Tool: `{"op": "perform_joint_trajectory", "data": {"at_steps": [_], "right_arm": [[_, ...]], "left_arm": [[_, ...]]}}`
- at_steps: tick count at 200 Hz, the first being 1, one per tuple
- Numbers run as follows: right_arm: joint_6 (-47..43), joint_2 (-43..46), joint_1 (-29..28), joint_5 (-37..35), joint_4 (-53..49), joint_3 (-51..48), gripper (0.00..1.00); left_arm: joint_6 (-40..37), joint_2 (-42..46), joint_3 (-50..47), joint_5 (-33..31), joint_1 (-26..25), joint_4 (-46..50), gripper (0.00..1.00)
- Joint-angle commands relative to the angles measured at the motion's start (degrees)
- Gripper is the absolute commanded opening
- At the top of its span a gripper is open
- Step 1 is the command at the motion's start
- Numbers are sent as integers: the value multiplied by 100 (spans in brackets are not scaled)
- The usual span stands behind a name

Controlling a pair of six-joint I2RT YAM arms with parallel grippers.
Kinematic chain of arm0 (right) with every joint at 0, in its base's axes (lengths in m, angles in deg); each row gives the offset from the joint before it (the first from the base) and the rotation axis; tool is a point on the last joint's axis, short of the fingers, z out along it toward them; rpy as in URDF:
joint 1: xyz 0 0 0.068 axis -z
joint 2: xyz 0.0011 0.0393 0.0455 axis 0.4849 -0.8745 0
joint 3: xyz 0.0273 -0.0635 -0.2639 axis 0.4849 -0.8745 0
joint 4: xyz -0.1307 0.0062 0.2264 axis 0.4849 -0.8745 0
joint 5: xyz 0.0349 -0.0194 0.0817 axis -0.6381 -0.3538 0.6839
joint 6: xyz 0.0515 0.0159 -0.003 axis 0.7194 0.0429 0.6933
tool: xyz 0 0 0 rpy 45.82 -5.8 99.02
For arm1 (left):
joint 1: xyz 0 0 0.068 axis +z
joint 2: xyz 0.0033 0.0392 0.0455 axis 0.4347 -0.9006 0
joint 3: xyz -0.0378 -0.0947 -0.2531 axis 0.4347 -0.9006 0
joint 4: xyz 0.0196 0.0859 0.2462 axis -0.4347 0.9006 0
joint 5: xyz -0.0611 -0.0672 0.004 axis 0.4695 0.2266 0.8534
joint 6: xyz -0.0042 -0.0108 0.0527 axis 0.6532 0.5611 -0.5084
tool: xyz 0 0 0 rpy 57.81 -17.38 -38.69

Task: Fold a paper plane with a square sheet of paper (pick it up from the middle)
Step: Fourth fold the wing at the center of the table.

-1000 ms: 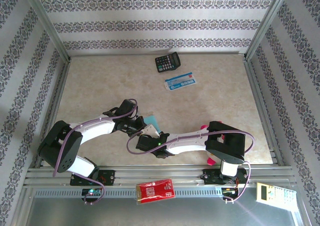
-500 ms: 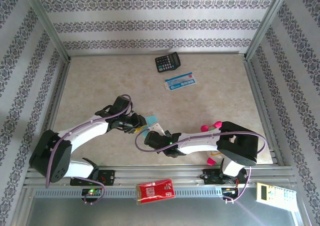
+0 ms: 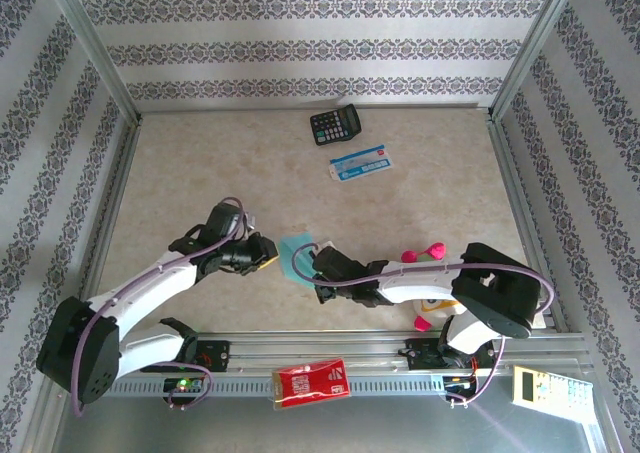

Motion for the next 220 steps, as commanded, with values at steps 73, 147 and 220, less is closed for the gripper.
{"op": "perform_joint_trajectory", "data": {"at_steps": [73,147,220], "right_arm": [[945,249,631,1397,1236,-607,0],[1470,84,1006,1934,1902,-971,0],[1589,-106,1204,2211,1985,-1001,0]], "left_arm": [[-109,-1333,57,221,-536,-1618,5],[-378,-2018,118,85,-536,-1778,0],[-595,-2151,81,-53,-542,-1604,0]]}}
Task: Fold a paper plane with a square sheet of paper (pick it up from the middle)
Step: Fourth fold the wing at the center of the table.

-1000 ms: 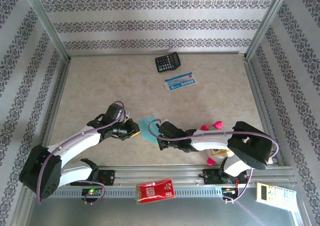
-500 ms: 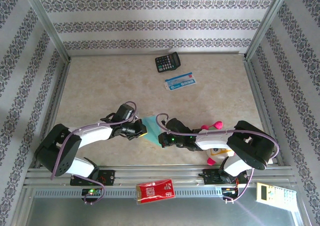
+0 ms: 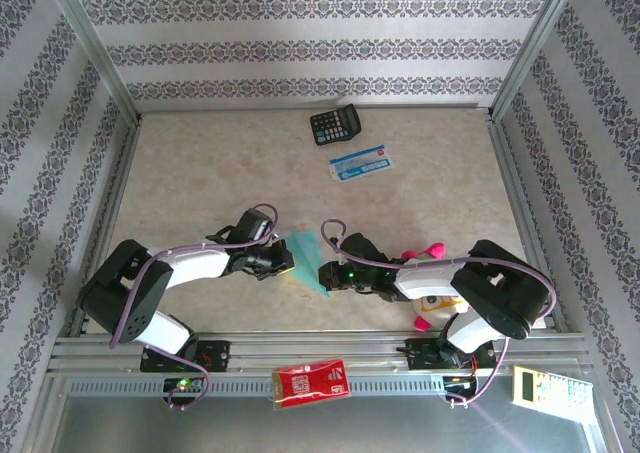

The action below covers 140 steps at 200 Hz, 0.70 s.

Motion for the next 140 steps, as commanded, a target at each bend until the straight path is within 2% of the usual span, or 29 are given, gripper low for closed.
{"op": "perform_joint_trajectory", "data": {"at_steps": [1,111,140], "right_arm": [[112,-155,96,199,141,-84,0],[430,-494,387,684,482,-216,0],[522,-579,451,797,641,-271,0]], "left_arm": [[-248,-127,16,-117,-63,-27,0],[-524,26,186,-275,-51,287,0],[-563,256,290,-172,-58,61,4]]}}
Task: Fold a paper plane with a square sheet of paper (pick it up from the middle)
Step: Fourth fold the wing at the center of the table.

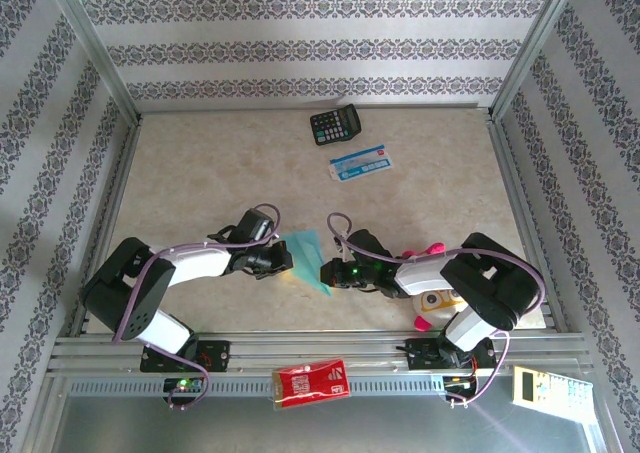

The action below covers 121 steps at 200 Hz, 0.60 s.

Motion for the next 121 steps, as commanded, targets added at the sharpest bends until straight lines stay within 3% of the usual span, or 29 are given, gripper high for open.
{"op": "perform_joint_trajectory", "data": {"at_steps": [1,74,121], "right_arm": [[117,-246,70,37,125,-143,0],[259,-371,180,127,341,-213,0],[297,-432,203,141,378,-217,0]], "left_arm": [[-192,289,207,-12,-59,-54,4],[324,-35,307,728,-204,-1239,4],[425,-229,412,936,-202,-1471,4]]}}
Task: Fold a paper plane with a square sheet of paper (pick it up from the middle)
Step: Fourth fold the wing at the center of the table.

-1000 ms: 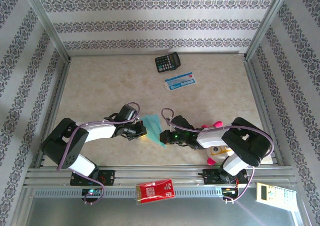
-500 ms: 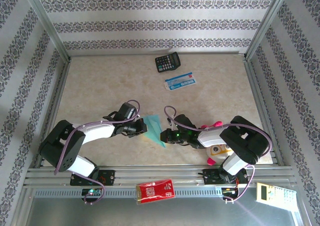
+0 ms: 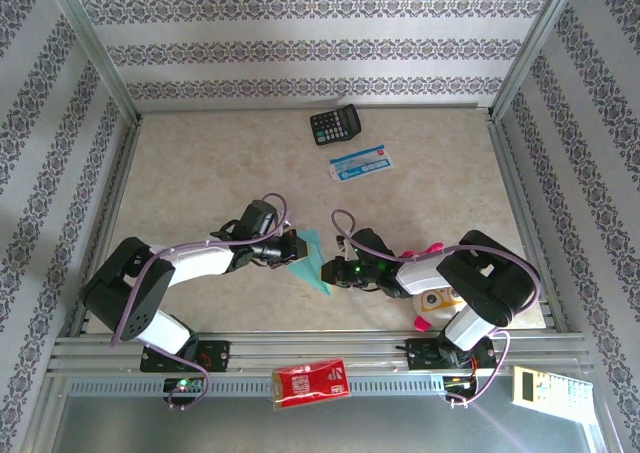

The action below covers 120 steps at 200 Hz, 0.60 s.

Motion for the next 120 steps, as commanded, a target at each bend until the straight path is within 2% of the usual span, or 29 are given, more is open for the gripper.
{"op": "perform_joint_trajectory", "data": {"at_steps": [1,120], "right_arm": [[12,-285,34,-198,-32,-99,0],[103,-304,61,-262,-1,-166,3]], "left_arm": [[143,-146,198,226,-57,-425,4],[-171,-938,896,217,-48,-58,5]]}}
